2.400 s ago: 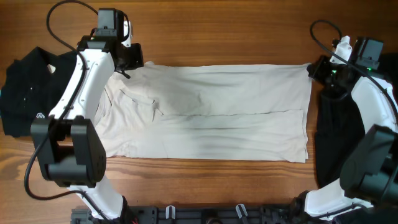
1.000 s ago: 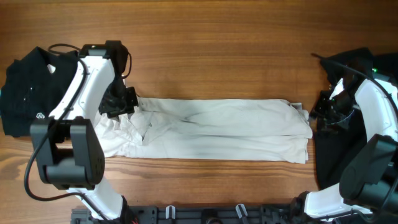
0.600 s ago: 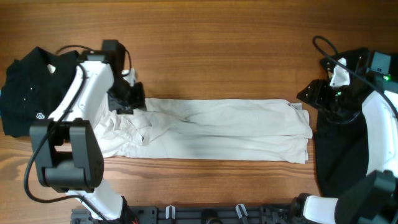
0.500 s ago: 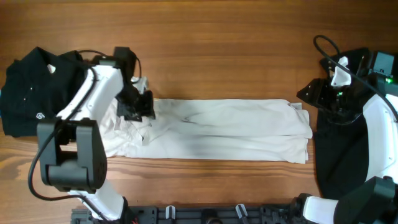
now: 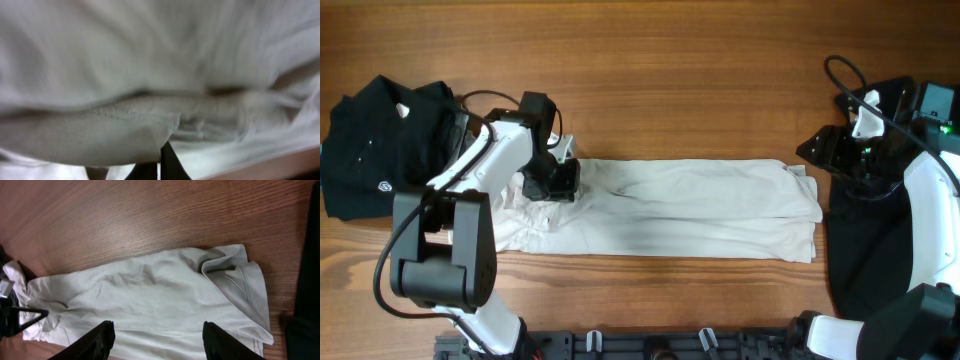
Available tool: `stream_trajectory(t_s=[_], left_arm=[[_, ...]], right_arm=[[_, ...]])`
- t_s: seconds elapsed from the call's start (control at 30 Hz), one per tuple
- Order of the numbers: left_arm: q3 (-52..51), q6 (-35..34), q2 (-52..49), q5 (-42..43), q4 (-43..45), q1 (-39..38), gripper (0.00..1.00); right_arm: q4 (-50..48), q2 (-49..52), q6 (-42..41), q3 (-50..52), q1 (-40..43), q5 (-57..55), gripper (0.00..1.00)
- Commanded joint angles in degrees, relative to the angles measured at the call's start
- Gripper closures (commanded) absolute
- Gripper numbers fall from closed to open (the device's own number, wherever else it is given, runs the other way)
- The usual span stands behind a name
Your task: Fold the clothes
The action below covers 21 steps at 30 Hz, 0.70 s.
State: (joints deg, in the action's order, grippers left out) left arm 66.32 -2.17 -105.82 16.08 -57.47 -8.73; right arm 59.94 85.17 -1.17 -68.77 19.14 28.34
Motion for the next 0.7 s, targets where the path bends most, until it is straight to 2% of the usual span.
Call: stream_trajectory(t_s=[0.0,0.1,0.2,0.43,0.5,0.57,0.6,0.67], left_arm=[[1.86,0.48,3.74,6.01,-6.75,-0.17,0.96],[2.36,0.22,6.93,10.8,-12.72,-0.17,0.96],[2.32,-0.94,7.8,11.54,-15.69,-0.17,0.96],[0.94,-2.8,7.78,11.58,-15.34,-1.38,0.96],[0.59,-4.52,7.78,11.56,-15.43,-3.43,0.84],[0.59,-5.79,7.8,11.56,-15.67,-5.07,0.81],[0.59,-5.79,7.8,11.52,-16.17,-5.66,0.75],[0.76,-5.79,7.8,11.06,-17.4,-5.31,0.73]], right_arm=[[-0.24,-0.42,0.96,-0.22,0.28,1.27,0.38],[-0.39,-0.42,0.98,-0.22,0.28,1.25,0.39],[-0.85,-0.42,0.98,-0.22,0.28,1.25,0.38],[-1.68,-0.42,0.98,-0.22,0.28,1.2,0.38],[-2.27,-0.42,0.96,-0.22,0.28,1.2,0.38],[-2.29,-0.42,0.94,-0.22,0.28,1.2,0.38],[-2.34,-0.42,0.94,-0.22,0.28,1.2,0.38],[-2.56,-0.42,0.94,-0.22,0.28,1.22,0.38]])
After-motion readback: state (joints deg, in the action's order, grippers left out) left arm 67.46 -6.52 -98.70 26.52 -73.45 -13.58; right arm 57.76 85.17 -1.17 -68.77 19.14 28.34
